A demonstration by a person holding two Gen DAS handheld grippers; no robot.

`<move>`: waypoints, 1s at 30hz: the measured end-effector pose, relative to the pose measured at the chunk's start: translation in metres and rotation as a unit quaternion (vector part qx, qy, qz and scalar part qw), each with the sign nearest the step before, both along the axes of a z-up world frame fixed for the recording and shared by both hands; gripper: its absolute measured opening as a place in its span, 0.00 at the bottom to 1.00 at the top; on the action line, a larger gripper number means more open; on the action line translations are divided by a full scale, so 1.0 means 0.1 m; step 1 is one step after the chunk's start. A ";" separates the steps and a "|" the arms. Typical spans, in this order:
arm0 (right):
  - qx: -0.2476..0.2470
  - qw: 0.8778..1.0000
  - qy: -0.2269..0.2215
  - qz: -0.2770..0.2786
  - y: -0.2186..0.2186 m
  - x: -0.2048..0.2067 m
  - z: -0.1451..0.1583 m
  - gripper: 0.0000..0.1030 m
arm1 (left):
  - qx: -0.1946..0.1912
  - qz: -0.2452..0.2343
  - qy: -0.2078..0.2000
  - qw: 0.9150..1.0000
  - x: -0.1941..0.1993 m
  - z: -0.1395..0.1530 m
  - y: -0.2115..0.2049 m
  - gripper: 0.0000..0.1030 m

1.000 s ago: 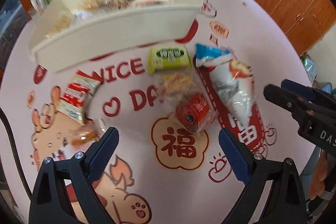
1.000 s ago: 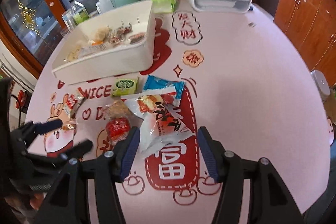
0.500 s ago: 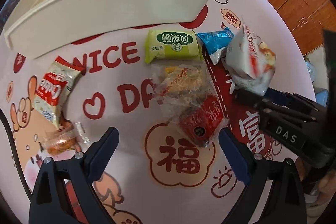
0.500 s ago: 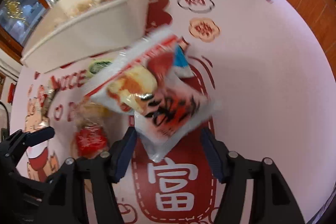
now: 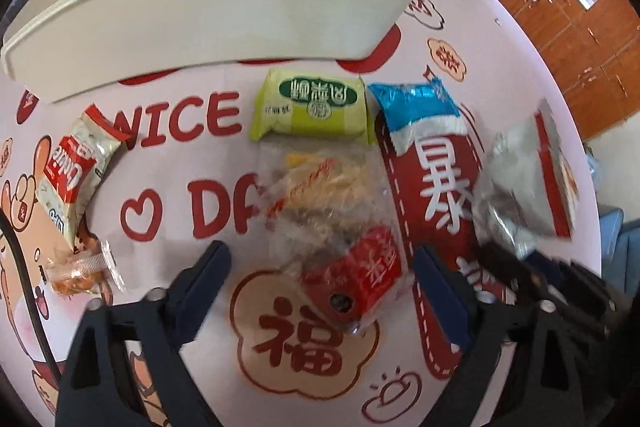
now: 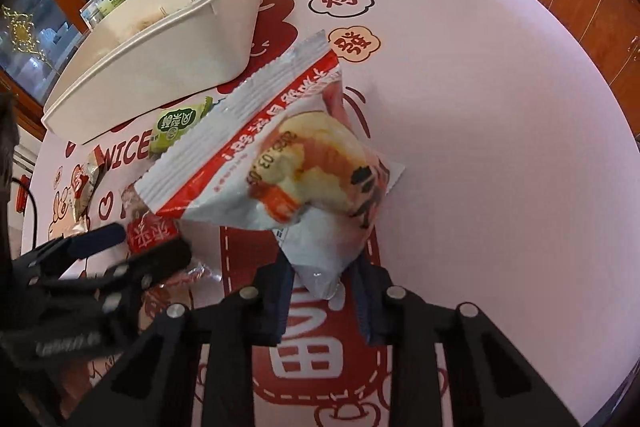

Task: Organize snacks
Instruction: 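Grasp the white-and-red bread bag with right gripper while left grasps a red-wrapped pastry bag, then carry both held snacks over the tray, lower them and open both grippers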

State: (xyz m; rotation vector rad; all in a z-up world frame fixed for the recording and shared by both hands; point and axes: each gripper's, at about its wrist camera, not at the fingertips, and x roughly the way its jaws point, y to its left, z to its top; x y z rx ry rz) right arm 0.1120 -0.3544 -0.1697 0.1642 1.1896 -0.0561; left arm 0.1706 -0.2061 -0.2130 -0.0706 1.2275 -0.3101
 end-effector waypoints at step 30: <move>0.021 0.994 -0.099 0.034 0.42 -0.60 0.83 0.25 | 0.003 -0.017 -0.118 0.993 -0.75 1.22 0.69 0.43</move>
